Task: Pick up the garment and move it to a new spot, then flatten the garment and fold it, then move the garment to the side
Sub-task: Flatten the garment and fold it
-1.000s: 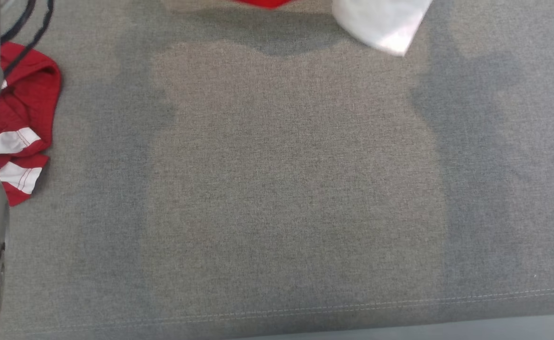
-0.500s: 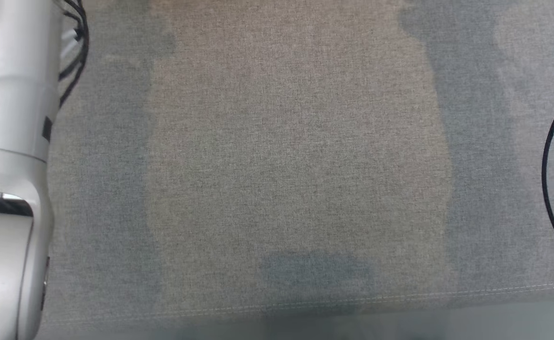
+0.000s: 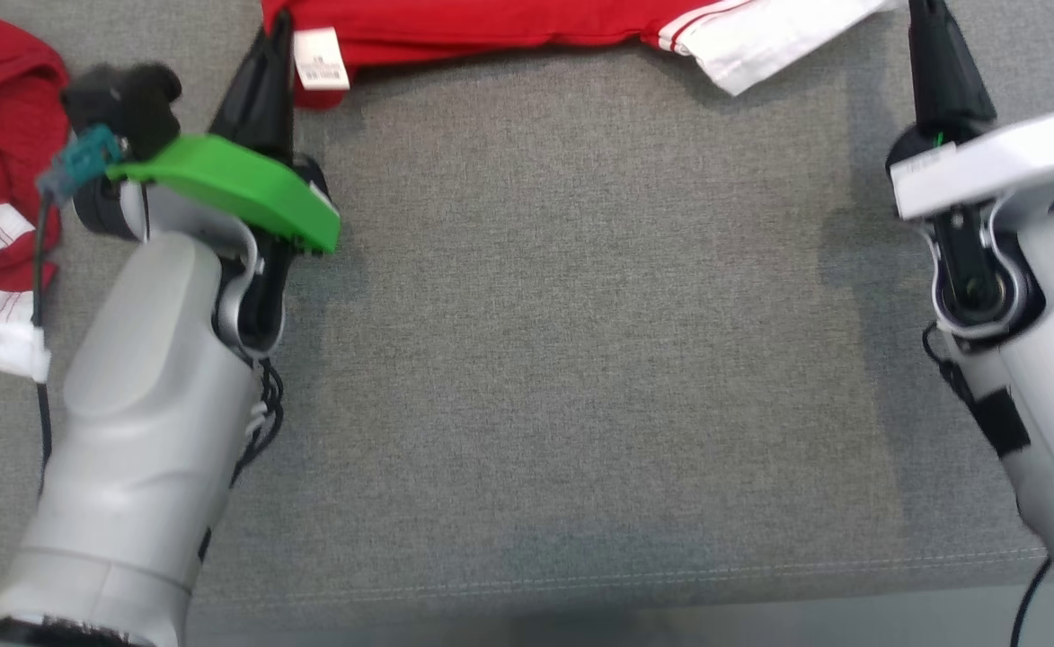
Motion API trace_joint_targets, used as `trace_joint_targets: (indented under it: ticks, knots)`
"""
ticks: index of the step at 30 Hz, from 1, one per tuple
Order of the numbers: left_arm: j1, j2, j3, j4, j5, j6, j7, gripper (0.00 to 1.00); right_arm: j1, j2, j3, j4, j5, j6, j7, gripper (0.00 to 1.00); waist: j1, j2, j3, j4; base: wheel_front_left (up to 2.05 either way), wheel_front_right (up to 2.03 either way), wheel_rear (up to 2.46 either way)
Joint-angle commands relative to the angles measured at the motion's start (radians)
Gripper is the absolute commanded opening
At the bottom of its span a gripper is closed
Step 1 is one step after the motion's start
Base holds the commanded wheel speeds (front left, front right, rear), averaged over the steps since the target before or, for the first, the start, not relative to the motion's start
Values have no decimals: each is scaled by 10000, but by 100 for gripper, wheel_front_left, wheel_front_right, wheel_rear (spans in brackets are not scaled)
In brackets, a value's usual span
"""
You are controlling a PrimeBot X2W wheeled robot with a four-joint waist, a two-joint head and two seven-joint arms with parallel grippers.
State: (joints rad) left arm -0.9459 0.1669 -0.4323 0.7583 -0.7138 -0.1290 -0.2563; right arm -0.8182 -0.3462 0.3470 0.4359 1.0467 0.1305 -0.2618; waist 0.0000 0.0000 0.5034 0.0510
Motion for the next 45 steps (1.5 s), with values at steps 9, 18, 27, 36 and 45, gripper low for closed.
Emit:
trace_joint_targets:
  ticks: [9,18,27,36,45]
  knots:
    - [4125,847,-25,-3308,2,932,166,0,5033,401,-1229,-2718,-239,1,-38,0,0,0,-1167,-240,0,0,0]
    - [7388,1698,153,-6193,-444,2211,1046,0,8568,1073,-1931,-4173,-782,3,651,0,0,0,-1980,-513,0,0,0]
    - [9944,2088,251,-7849,-1226,3252,2031,0,11213,2173,-3118,-5572,-1636,3,2622,0,0,0,-2439,-686,0,0,0]
    - [10840,2494,269,-8686,-1485,3799,2761,0,12002,2705,-3952,-6916,-2201,3,4124,0,0,0,-2542,-668,0,0,0]
    - [9414,2693,277,-9026,-1256,3597,3213,0,10346,2892,-4610,-7029,-2441,3,4468,0,0,0,-2390,-336,0,0,0]
